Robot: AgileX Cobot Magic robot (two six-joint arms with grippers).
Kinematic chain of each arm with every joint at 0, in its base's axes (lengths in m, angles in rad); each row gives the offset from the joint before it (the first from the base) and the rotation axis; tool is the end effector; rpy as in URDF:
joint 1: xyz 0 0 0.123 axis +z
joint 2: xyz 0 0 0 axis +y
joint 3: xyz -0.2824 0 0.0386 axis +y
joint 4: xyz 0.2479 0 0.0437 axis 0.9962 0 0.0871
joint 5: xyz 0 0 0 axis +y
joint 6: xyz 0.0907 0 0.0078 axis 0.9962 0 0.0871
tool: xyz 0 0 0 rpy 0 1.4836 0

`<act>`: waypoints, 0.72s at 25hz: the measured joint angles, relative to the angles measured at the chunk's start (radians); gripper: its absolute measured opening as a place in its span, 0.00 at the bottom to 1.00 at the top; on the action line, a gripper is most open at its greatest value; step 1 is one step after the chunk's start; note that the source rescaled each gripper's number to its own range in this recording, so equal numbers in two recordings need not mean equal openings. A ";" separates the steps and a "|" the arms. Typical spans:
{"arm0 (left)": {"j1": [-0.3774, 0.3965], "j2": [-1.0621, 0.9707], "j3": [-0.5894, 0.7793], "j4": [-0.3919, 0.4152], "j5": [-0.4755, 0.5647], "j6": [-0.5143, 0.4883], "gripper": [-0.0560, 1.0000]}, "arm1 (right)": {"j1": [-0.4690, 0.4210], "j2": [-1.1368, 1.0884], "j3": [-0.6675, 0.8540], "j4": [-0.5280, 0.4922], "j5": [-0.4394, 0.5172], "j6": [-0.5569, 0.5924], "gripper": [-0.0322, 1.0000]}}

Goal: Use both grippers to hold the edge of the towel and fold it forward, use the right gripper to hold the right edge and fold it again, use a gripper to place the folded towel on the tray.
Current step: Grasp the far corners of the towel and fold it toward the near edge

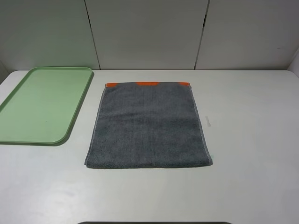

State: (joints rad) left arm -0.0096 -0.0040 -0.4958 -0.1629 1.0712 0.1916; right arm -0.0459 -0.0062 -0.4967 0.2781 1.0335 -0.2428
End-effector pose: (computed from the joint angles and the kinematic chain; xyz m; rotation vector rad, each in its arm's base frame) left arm -0.0061 -0.0129 0.2760 0.2139 2.0339 -0.0818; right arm -0.0050 0.0217 0.2809 -0.2039 1.9764 0.1448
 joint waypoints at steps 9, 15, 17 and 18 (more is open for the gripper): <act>0.000 0.000 0.000 0.000 0.000 0.000 0.99 | 0.000 0.000 0.000 0.000 0.000 0.000 1.00; 0.000 0.000 0.000 0.000 0.000 0.000 0.99 | 0.000 0.000 0.000 0.000 0.000 0.000 1.00; 0.000 0.000 0.000 0.000 0.000 0.000 0.99 | 0.000 0.000 0.000 0.000 0.000 0.000 1.00; 0.000 0.000 0.000 0.000 0.000 0.000 0.99 | 0.000 0.000 0.000 0.000 0.000 0.000 1.00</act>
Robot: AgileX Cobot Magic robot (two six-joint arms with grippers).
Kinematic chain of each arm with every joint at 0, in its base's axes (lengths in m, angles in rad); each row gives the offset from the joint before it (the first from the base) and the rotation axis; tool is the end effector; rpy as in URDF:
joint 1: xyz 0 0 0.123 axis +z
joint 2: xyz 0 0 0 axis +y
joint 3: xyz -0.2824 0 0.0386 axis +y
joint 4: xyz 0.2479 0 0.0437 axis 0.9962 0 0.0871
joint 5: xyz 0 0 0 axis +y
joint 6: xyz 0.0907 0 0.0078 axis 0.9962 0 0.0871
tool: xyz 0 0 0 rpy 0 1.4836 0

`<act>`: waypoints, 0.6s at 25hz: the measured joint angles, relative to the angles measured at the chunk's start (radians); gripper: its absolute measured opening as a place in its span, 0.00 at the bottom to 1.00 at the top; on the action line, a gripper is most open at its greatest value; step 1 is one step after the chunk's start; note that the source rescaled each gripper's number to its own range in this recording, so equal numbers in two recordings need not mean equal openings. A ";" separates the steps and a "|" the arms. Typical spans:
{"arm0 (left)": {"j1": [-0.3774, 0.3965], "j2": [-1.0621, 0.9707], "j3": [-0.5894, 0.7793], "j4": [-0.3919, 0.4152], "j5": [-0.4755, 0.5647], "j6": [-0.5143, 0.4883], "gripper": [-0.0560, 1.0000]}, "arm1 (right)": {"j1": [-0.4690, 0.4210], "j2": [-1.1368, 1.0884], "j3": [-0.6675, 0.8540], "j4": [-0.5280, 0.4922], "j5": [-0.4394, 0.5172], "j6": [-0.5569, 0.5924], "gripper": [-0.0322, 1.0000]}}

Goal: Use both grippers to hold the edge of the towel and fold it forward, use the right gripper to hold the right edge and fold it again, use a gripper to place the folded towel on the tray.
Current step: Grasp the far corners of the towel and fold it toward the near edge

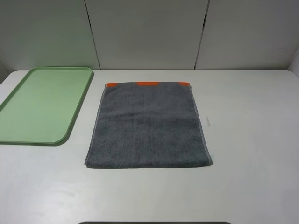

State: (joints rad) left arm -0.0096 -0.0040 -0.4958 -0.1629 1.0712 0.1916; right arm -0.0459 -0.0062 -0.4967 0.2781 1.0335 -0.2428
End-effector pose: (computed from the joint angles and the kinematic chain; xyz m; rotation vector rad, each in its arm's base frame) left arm -0.0061 -0.0129 0.2760 0.2139 2.0339 -0.0818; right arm -0.0050 0.0217 0.2809 -0.2039 1.9764 0.1448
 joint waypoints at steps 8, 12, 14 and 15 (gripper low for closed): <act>0.000 0.000 0.000 0.000 0.000 0.000 0.99 | 0.000 0.000 0.000 0.000 0.000 0.000 1.00; -0.001 0.000 0.000 0.000 0.000 0.000 0.99 | 0.000 0.000 0.000 0.000 0.000 0.000 1.00; -0.005 0.000 0.000 0.000 0.000 0.000 0.99 | 0.000 0.000 0.000 0.000 0.000 0.000 1.00; -0.005 0.000 0.000 0.000 0.000 0.000 0.99 | 0.000 0.000 0.000 0.000 0.000 0.000 1.00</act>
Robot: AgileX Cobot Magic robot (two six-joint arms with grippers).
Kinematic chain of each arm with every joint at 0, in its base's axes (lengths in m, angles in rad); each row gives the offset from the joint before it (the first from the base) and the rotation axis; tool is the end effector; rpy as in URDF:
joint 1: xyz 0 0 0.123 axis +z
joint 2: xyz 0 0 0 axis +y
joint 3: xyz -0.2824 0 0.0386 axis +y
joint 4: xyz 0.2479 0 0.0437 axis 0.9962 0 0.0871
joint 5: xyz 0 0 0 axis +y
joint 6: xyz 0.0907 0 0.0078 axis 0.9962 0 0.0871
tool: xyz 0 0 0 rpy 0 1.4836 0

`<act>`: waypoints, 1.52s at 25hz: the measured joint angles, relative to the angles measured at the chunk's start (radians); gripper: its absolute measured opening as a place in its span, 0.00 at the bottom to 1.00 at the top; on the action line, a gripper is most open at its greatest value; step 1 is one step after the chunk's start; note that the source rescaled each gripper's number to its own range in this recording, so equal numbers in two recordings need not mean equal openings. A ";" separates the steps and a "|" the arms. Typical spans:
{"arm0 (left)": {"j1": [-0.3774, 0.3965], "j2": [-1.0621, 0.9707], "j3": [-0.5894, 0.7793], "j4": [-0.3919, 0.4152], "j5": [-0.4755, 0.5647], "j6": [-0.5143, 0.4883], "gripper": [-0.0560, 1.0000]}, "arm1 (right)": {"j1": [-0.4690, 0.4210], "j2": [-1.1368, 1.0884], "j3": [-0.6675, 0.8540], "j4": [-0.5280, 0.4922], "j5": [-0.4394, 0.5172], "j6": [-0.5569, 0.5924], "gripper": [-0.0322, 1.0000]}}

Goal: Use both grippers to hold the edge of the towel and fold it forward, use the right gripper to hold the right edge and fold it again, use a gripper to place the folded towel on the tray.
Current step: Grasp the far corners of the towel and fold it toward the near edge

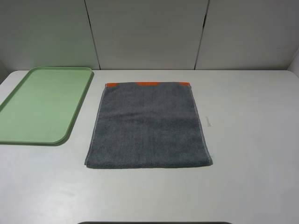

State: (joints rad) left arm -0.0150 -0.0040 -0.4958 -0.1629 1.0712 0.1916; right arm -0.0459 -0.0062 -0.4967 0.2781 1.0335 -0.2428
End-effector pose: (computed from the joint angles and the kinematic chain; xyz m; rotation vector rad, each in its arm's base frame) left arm -0.0062 -0.0129 0.2760 0.2194 2.0334 -0.0852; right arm -0.0050 0.0217 0.2809 -0.2039 1.9764 0.1448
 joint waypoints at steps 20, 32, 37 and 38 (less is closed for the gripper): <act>-0.001 0.000 0.000 0.000 0.000 0.000 0.99 | 0.000 0.000 0.000 0.033 -0.002 0.010 1.00; -0.036 0.077 0.000 0.000 0.004 0.000 0.99 | 0.078 0.074 -0.007 0.063 -0.006 0.045 1.00; -0.090 0.230 0.000 0.000 0.006 0.014 0.99 | 0.081 0.250 -0.007 0.071 -0.008 -0.008 1.00; -0.101 0.266 0.000 0.000 0.006 0.027 0.99 | 0.081 0.283 -0.007 0.076 -0.008 -0.031 1.00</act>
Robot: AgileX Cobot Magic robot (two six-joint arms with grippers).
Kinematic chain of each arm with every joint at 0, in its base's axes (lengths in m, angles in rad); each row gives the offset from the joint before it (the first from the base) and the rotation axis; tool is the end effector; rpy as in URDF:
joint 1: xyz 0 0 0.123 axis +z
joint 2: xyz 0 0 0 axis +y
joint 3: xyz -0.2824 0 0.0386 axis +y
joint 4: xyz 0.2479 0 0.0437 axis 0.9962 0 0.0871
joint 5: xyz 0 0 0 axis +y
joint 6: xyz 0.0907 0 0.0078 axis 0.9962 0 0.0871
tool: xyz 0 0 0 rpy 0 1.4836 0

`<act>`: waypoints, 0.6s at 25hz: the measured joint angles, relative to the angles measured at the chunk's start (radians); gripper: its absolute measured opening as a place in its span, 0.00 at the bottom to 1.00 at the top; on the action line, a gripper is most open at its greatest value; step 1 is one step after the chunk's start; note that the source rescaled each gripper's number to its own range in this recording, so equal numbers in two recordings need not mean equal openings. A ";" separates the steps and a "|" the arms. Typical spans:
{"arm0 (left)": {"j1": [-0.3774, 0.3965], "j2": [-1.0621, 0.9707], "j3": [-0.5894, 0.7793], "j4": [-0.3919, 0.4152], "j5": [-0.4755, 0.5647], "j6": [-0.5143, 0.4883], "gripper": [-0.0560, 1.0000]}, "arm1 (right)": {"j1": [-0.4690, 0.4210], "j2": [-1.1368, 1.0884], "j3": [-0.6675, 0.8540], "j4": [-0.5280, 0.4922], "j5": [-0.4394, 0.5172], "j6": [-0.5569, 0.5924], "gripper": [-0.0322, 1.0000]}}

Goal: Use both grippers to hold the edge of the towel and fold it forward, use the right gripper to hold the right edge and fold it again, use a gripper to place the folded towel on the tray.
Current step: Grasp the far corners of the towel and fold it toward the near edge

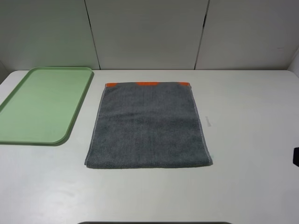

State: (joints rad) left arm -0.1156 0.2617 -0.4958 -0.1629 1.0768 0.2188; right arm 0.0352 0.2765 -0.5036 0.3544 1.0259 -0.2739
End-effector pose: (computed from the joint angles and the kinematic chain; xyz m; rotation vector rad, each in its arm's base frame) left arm 0.0323 -0.0168 0.2719 0.3679 2.2867 -0.1533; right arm 0.0369 0.0284 0.2807 -0.2940 2.2161 0.3123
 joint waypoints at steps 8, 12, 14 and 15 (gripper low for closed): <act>-0.164 0.255 -0.042 0.011 -0.008 0.143 0.99 | 0.000 0.243 -0.064 0.029 -0.001 -0.204 1.00; -0.253 0.326 -0.082 0.078 -0.011 0.173 0.99 | 0.000 0.322 -0.128 0.036 -0.002 -0.309 1.00; -0.324 0.385 -0.108 0.156 -0.022 0.205 0.99 | 0.000 0.362 -0.150 0.036 -0.011 -0.398 1.00; -0.346 0.402 -0.112 0.181 -0.028 0.221 0.99 | 0.000 0.386 -0.153 0.039 -0.024 -0.446 1.00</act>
State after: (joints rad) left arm -0.4616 0.6641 -0.6083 0.0178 1.0493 0.4402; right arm 0.0352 0.6623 -0.6568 0.3929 1.0021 -0.7198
